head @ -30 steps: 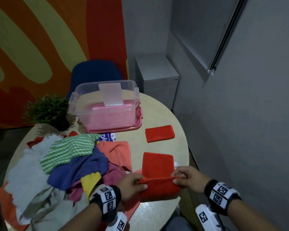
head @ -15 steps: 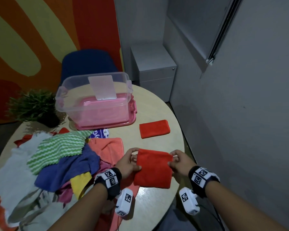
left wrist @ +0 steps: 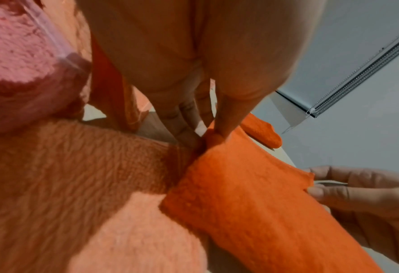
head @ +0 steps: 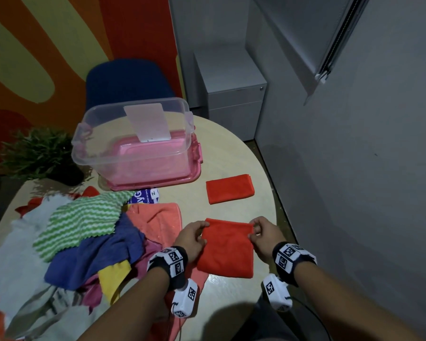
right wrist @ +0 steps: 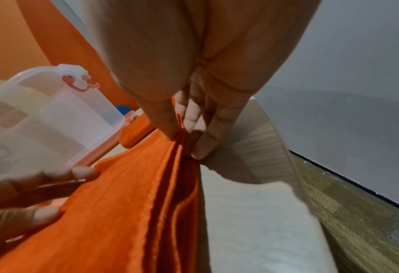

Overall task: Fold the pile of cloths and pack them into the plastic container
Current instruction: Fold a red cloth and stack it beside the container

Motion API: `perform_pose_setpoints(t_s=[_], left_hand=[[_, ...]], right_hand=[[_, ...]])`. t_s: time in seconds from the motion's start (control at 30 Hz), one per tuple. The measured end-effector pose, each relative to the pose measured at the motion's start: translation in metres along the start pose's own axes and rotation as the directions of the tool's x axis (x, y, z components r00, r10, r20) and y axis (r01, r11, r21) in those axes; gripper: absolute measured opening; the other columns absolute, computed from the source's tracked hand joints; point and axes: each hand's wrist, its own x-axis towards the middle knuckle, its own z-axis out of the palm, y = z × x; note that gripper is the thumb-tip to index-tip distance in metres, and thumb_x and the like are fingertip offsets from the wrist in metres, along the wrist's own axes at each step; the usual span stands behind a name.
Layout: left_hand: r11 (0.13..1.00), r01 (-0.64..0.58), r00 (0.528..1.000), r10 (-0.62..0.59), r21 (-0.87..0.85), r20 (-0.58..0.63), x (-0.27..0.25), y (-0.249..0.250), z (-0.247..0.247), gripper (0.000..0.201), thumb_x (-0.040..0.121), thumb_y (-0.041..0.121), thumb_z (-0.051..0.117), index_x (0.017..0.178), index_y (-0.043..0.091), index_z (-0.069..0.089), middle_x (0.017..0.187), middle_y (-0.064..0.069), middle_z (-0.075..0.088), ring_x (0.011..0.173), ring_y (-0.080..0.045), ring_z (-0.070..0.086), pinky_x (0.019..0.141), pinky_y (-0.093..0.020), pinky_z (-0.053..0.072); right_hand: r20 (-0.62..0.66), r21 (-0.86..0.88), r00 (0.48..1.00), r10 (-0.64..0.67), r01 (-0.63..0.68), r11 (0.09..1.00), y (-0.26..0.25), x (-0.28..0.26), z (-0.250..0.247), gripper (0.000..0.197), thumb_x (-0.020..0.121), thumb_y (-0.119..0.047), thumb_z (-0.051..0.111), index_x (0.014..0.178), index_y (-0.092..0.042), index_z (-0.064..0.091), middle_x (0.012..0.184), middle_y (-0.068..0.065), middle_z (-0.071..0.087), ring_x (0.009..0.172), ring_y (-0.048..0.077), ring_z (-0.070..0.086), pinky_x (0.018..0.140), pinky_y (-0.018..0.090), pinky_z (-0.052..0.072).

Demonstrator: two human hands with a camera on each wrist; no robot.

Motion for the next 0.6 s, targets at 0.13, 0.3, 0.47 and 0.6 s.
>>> perform_pose_setpoints(t_s=[0.13, 0.3, 0.47, 0.6], left_hand=[[0.987, -0.090, 0.992, 0.100, 0.134, -0.072, -0.002, -0.004, -0.002, 0.046, 0.090, 0.016, 0.065, 0.133, 0.025, 0.053, 0.137, 0.003, 0.038, 0.119, -0.012, 0.044, 0.103, -0.021, 0.033], [0.769, -0.298, 0.946, 0.316, 0.566, 0.069, -0.014, -0.014, 0.005, 0.052, 0.094, 0.037, 0.053, 0.143, 0.026, 0.041, 0.157, 0.001, 0.020, 0.140, -0.021, 0.028, 0.115, -0.039, 0.030], [0.596, -0.377, 0.925, 0.278, 0.709, 0.258, -0.019, -0.012, 0.014, 0.064, 0.101, 0.047, 0.029, 0.157, 0.025, 0.009, 0.164, 0.009, -0.008, 0.151, -0.014, -0.009, 0.117, -0.044, 0.017], [0.581, -0.342, 0.939, 0.195, 0.739, 0.282, -0.016, -0.011, 0.018, 0.066, 0.101, 0.048, 0.023, 0.157, 0.022, 0.000, 0.164, 0.006, -0.011, 0.151, -0.014, -0.009, 0.118, -0.043, 0.019]], right_hand=[[-0.014, -0.213, 0.994, -0.106, 0.101, 0.972, -0.003, -0.005, 0.000, 0.036, 0.093, -0.023, 0.064, 0.126, -0.025, 0.050, 0.120, -0.005, 0.055, 0.107, 0.013, 0.057, 0.095, 0.033, 0.052], [0.129, -0.544, 0.913, -0.386, 0.391, 0.742, 0.001, -0.028, 0.008, 0.054, 0.095, -0.043, 0.051, 0.144, -0.027, 0.035, 0.147, -0.003, 0.031, 0.136, 0.017, 0.034, 0.117, 0.037, 0.031], [0.300, -0.705, 0.848, -0.436, 0.505, 0.498, 0.008, -0.040, 0.021, 0.071, 0.099, -0.054, 0.034, 0.157, -0.022, 0.011, 0.166, -0.002, -0.006, 0.153, 0.020, -0.008, 0.121, 0.043, -0.008], [0.359, -0.725, 0.862, -0.358, 0.499, 0.474, 0.006, -0.042, 0.029, 0.075, 0.099, -0.056, 0.031, 0.159, -0.019, 0.003, 0.166, 0.000, -0.008, 0.153, 0.021, -0.011, 0.118, 0.042, -0.014]])
